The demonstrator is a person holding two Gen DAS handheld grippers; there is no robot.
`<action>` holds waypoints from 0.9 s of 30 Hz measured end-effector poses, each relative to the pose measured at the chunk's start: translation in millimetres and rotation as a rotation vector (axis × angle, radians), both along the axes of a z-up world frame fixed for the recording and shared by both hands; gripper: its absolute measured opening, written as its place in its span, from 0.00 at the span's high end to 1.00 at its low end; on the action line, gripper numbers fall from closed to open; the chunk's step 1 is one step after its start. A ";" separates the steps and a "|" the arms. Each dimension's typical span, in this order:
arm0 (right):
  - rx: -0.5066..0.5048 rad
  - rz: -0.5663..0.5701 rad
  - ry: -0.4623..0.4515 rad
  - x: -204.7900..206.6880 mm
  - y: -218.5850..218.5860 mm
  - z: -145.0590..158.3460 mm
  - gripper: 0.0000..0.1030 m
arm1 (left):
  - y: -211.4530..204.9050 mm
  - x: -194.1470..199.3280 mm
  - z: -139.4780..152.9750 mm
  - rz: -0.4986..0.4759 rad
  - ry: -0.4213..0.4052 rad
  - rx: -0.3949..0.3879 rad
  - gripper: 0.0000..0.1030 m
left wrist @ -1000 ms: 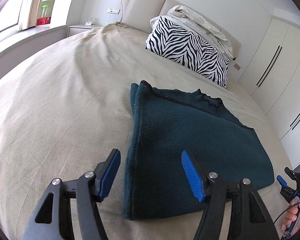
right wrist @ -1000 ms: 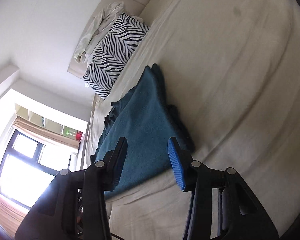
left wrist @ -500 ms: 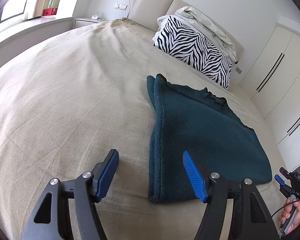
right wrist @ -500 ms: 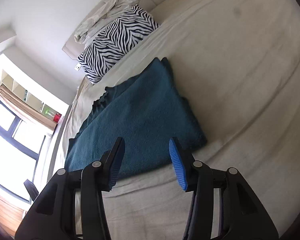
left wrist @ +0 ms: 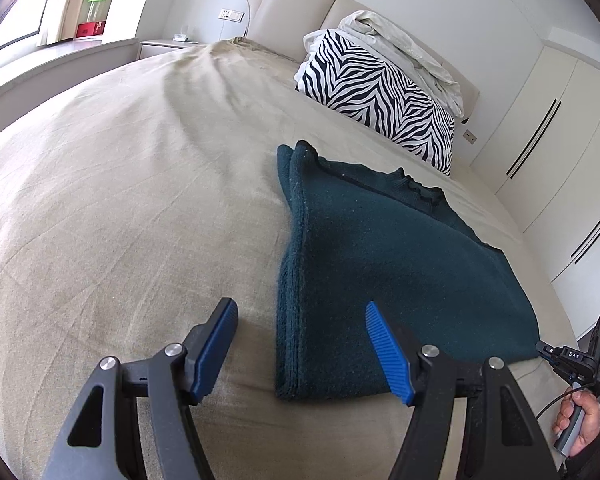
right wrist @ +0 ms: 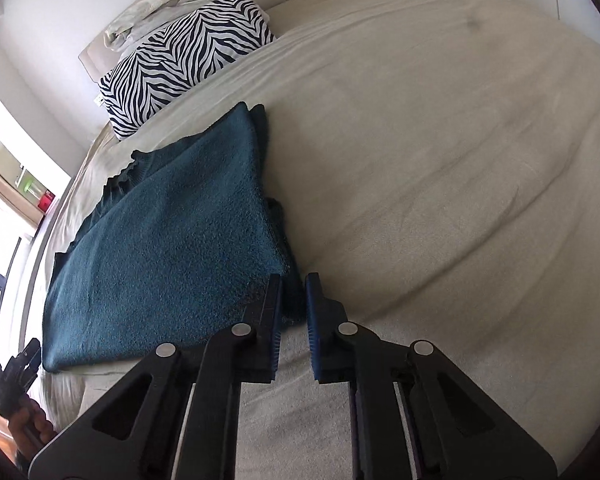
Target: Fold small clothes
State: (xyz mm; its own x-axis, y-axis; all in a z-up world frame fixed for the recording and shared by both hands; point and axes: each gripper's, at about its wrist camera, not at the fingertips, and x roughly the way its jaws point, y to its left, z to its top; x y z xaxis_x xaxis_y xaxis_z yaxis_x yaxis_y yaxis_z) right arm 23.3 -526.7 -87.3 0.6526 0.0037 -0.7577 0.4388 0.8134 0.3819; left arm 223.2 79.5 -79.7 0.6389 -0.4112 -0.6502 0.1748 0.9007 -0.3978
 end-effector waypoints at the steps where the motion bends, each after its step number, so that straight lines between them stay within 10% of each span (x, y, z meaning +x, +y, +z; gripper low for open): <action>1: -0.011 0.004 0.005 4.9 3.0 0.1 0.92 | 0.1 -0.3 0.0 0.001 0.000 0.001 0.33; 18: 0.097 0.021 -0.005 -8.0 0.0 -10.1 0.89 | -3.1 6.0 -6.6 -0.015 0.024 0.013 0.29; 27: -0.018 0.035 -0.084 5.7 30.3 53.2 0.78 | 9.0 16.6 -5.3 0.009 0.057 -0.087 0.29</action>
